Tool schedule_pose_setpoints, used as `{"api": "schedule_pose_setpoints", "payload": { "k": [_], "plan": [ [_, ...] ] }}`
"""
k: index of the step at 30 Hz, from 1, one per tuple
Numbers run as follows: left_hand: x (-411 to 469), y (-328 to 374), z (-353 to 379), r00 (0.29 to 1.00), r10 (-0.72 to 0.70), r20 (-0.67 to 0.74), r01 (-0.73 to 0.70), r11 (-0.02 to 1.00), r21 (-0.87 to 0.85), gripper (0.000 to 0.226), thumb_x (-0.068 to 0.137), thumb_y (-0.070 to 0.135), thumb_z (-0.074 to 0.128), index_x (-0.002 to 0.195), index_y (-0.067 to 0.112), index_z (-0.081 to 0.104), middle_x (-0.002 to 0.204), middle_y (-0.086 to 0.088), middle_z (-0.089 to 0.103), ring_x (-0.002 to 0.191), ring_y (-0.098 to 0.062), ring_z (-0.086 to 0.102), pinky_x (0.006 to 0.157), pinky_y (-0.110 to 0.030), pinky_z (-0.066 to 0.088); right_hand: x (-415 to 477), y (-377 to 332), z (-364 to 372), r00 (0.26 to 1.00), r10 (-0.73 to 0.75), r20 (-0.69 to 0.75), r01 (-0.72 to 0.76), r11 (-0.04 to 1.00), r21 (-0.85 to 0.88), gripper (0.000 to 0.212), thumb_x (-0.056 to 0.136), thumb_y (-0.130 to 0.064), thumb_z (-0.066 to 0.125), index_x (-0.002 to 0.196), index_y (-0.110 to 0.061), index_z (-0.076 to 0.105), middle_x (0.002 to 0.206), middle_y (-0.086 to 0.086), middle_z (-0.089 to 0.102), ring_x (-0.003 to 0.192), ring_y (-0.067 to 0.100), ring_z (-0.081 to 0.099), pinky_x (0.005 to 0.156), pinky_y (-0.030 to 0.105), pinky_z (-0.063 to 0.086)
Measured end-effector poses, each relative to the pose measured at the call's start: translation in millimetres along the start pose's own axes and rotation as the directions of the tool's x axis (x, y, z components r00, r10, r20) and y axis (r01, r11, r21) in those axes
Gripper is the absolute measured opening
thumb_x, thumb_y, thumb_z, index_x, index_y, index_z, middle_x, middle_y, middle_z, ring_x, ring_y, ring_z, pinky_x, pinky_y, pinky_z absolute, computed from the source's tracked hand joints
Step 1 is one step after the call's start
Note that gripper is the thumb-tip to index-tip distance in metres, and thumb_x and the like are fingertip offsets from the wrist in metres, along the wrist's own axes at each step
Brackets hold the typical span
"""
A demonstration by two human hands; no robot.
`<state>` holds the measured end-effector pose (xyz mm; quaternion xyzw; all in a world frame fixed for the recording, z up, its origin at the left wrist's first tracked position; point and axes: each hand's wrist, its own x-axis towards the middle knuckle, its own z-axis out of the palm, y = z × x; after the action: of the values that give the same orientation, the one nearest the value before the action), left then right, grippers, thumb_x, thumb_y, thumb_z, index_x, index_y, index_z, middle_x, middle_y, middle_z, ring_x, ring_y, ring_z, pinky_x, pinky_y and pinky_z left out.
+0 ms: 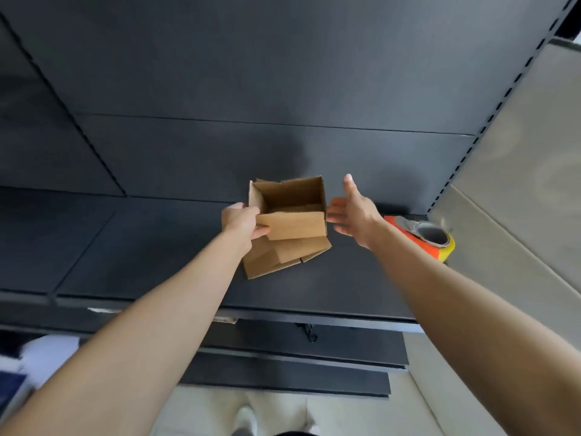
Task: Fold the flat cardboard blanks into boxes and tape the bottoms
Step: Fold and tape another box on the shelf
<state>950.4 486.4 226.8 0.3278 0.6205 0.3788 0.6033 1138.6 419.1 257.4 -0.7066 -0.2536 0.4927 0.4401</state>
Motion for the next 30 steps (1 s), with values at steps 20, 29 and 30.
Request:
{"api": "schedule_pose_setpoints", "payload": {
  "k": [20, 29, 30],
  "plan": [
    [84.7, 59.4, -179.6, 0.932, 0.058, -0.358, -0.059, 0.998, 0.007, 0.036, 0.097, 0.006, 0.051, 0.133, 0.007, 0.051, 0.136, -0.014, 0.05, 0.12, -0.035, 0.051, 0.084, -0.044, 0.056, 30.2, -16.9, 114.3, 0.996, 0.022, 0.081, 0.007, 0.941, -0.338, 0.044, 0.1, -0.04, 0.042, 0.113, -0.003, 0.061, 0.126, 0.016, 0.062, 0.122, 0.032, 0.054, 0.108, 0.046, 0.039],
    [139.9, 75.6, -217.0, 0.931, 0.015, -0.366, -0.01, 1.0, 0.016, 0.034, 0.097, 0.009, 0.052, 0.131, 0.007, 0.053, 0.134, -0.015, 0.051, 0.119, -0.035, 0.052, 0.086, -0.043, 0.056, 53.9, -17.9, 168.9, 0.998, 0.009, 0.057, 0.013, 0.924, -0.383, 0.046, 0.097, -0.039, 0.049, 0.116, 0.002, 0.062, 0.12, 0.019, 0.065, 0.115, 0.034, 0.06, 0.1, 0.044, 0.046],
    [144.5, 75.7, -220.1, 0.929, 0.011, -0.369, -0.006, 1.0, 0.014, 0.033, 0.097, 0.01, 0.052, 0.13, 0.007, 0.054, 0.134, -0.015, 0.052, 0.118, -0.035, 0.053, 0.086, -0.043, 0.056, 56.0, -17.4, 173.3, 0.999, 0.006, 0.052, 0.015, 0.919, -0.393, 0.046, 0.097, -0.038, 0.05, 0.116, 0.002, 0.062, 0.12, 0.02, 0.065, 0.115, 0.035, 0.06, 0.099, 0.044, 0.047]
  ]
}}
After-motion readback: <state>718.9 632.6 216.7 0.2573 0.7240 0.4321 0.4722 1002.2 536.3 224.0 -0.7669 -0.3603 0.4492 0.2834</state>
